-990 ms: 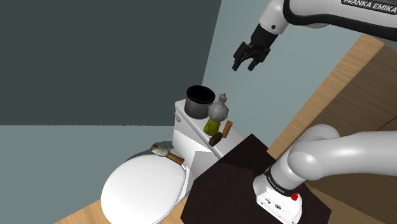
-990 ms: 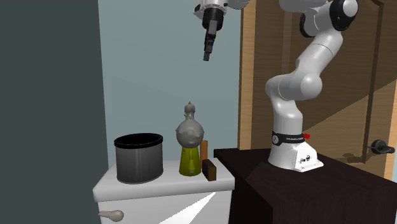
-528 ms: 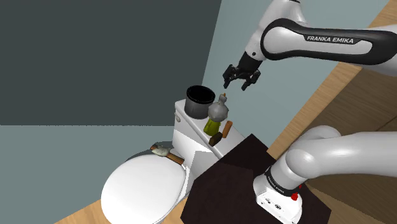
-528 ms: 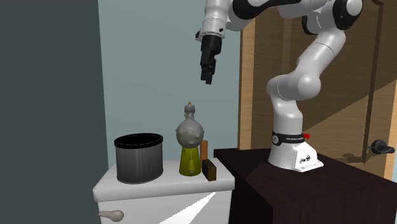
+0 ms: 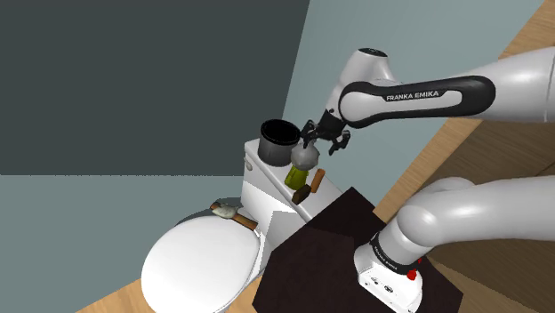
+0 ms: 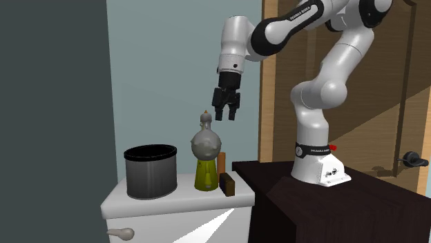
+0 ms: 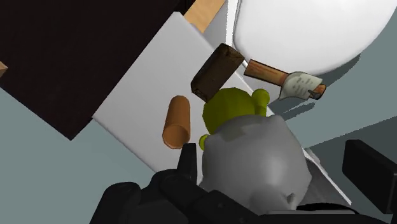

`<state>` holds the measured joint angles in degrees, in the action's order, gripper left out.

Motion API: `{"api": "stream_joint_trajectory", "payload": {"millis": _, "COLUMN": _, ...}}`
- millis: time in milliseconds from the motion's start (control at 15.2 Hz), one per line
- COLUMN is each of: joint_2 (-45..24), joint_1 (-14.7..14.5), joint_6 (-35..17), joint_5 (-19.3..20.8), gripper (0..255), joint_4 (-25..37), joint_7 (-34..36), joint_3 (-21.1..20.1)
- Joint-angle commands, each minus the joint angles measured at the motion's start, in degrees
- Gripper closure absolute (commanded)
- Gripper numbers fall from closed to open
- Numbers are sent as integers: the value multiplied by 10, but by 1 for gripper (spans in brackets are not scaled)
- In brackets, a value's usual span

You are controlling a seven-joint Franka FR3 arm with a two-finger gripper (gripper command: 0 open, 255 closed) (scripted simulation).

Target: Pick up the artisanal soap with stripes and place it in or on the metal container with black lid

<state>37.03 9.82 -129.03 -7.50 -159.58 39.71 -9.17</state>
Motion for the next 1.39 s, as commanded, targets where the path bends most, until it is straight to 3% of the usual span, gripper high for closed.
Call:
{"api": "stream_joint_trajectory", "payload": {"millis": 0, "joint_2": -29, "joint_1": 8, "joint_6": -40, "joint_5": -9, "gripper": 0, "joint_4": -16, "joint_7": 51, "joint_3": -22}}
{"api": "stream_joint_trajectory", "payload": {"millis": 396, "joint_2": -145, "joint_1": 42, "joint_6": -175, "joint_5": -26, "gripper": 0, "joint_4": -55, "joint_7": 192, "joint_3": -83}}
{"api": "stream_joint_trajectory", "payload": {"millis": 660, "joint_2": -249, "joint_1": 79, "joint_6": -272, "joint_5": -8, "gripper": 0, "joint_4": -63, "joint_7": 306, "joint_3": -129}}
{"api": "stream_joint_trajectory", "payload": {"millis": 858, "joint_2": -341, "joint_1": 126, "joint_6": -345, "joint_5": 66, "gripper": 0, "joint_4": -59, "joint_7": 432, "joint_3": -163}}
{"api": "stream_joint_trajectory", "payload": {"millis": 1056, "joint_2": -374, "joint_1": 137, "joint_6": -371, "joint_5": 123, "gripper": 0, "joint_4": -55, "joint_7": 476, "joint_3": -159}}
{"api": "stream_joint_trajectory", "payload": {"millis": 1320, "joint_2": -431, "joint_1": 131, "joint_6": -408, "joint_5": 254, "gripper": 0, "joint_4": -44, "joint_7": 570, "joint_3": -119}}
